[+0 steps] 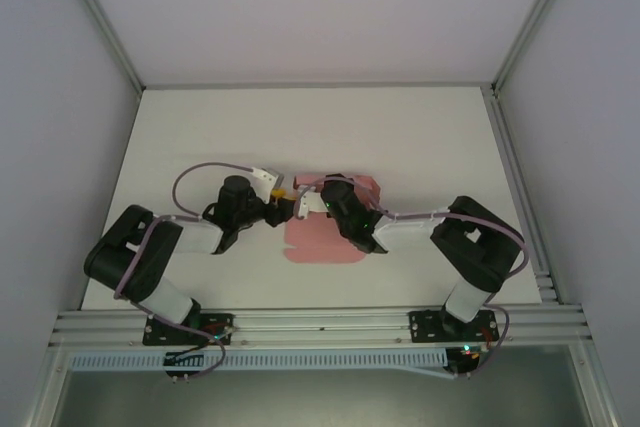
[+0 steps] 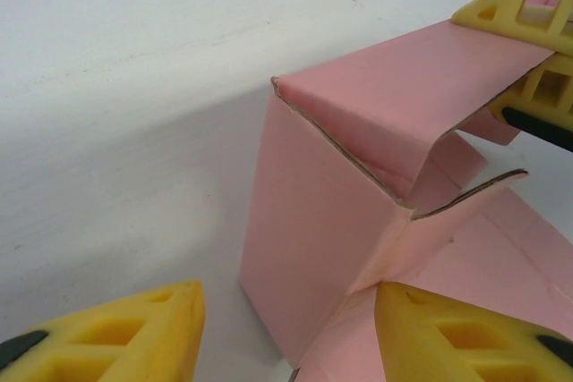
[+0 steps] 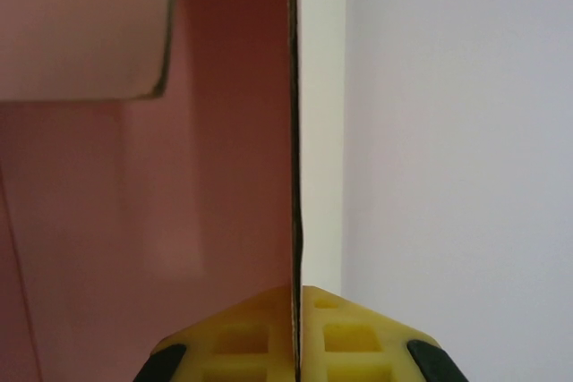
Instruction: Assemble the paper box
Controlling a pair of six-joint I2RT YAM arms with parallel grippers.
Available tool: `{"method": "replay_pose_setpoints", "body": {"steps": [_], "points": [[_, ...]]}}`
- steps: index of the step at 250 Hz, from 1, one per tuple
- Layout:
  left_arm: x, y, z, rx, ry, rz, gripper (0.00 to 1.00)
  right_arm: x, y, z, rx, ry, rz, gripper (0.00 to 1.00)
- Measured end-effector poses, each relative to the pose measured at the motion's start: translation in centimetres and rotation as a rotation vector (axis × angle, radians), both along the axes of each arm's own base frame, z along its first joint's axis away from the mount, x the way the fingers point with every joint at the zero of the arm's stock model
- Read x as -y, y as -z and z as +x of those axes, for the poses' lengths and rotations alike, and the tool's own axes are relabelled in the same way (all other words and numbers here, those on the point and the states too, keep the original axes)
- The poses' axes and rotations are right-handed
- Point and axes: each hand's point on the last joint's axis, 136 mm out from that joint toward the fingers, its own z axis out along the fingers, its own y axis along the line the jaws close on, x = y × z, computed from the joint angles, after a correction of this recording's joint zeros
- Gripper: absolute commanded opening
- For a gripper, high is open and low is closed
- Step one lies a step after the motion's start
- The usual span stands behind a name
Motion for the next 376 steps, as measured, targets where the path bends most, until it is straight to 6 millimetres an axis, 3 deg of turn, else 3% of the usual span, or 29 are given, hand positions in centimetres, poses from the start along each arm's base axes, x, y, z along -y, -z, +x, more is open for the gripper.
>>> {"method": "replay_pose_setpoints", "body": {"steps": [79,104,137,156,260,314,338,346,352,376], "points": [[1.7,0.4,0.3,0.041,0.000,0.014,0.48,0.0,0.1,0.0,-0.008,0.005,0.004,0.00],[2.1,0.4,0.6,0.059,-0.019,0.028,0.35,0.0,0.1,0.0,-0.015,0.010,0.011,0.00],[2.0,0.5,1.6,0.085,-0.083,0.062,0.09,0.3,0.1,0.1,-0.018,0.032,0.012,0.00],[1.9,0.4,2.0,0.109,-0.128,0.088,0.00,0.7,0.2,0.2,-0.023,0.052,0.012,0.00],[1.3,0.3,3.4,0.251,-0.420,0.215,0.00,0.7,0.2,0.4,-0.051,0.055,0.041,0.00],[1.3,0.2,3.6,0.271,-0.472,0.204,0.00,0.8,0.2,0.4,-0.062,0.040,0.031,0.00],[1.4,0.2,3.6,0.273,-0.469,0.196,0.08,0.7,0.2,0.4,-0.068,0.040,0.033,0.00],[1.3,0.1,3.6,0.270,-0.478,0.183,0.04,0.7,0.0,0.4,-0.072,0.050,0.058,0.00],[1.4,0.1,3.6,0.270,-0.478,0.182,0.00,0.6,0.0,0.4,-0.077,0.056,0.074,0.02],[1.2,0.1,3.6,0.277,-0.480,0.187,0.00,0.3,-0.1,0.5,-0.115,0.074,0.135,0.20]]}}
